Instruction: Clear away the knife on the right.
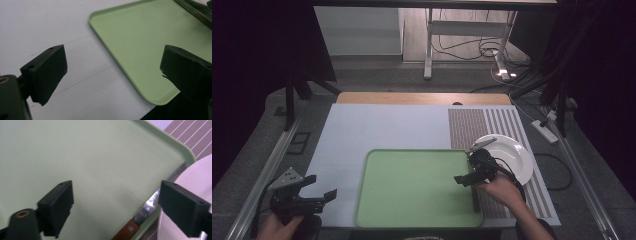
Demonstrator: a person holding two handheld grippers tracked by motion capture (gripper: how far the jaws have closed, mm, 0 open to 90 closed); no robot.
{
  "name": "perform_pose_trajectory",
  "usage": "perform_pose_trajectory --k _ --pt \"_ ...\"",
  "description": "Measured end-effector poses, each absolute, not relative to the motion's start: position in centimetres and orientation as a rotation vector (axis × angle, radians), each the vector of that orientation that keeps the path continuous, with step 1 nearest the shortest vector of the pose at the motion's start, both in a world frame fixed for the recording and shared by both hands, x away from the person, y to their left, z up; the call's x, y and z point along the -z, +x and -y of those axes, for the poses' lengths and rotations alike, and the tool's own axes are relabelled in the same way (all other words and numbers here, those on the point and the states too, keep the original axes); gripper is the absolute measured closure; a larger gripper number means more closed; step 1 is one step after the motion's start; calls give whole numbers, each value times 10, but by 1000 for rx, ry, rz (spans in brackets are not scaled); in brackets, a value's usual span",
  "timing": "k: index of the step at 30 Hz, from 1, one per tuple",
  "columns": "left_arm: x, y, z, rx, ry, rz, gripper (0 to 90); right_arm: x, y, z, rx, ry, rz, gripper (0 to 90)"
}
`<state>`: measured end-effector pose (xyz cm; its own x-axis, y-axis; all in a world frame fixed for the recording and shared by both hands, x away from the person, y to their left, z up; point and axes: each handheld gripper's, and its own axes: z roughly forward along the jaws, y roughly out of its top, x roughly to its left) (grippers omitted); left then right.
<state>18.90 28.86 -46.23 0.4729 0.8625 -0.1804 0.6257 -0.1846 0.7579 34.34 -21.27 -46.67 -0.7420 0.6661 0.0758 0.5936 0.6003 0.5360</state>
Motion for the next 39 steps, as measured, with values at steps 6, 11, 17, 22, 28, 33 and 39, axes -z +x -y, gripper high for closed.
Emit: perform_pose_trajectory --k 6,11,17,22,28,33,39 --pt "462 189 -289 -367 1905 -1244 71 465 340 217 -842 1070 -2668 82" --pt "462 189 -289 -367 1904 -1244 71 464 337 222 -851 1047 -2644 36" --pt "462 189 -289 -364 1901 -1248 71 462 331 229 -849 1027 -2605 21" --pt "463 189 -289 -364 1900 -1249 71 462 328 234 -845 1014 -2597 16" --pt "463 189 -290 -363 1896 -1250 71 460 324 241 -862 1020 -2570 0" --pt "463 189 -290 -361 1898 -1252 71 458 319 248 -872 1044 -2536 0" --pt "463 189 -290 -357 1894 -1256 71 457 315 257 -889 1071 -2511 0"
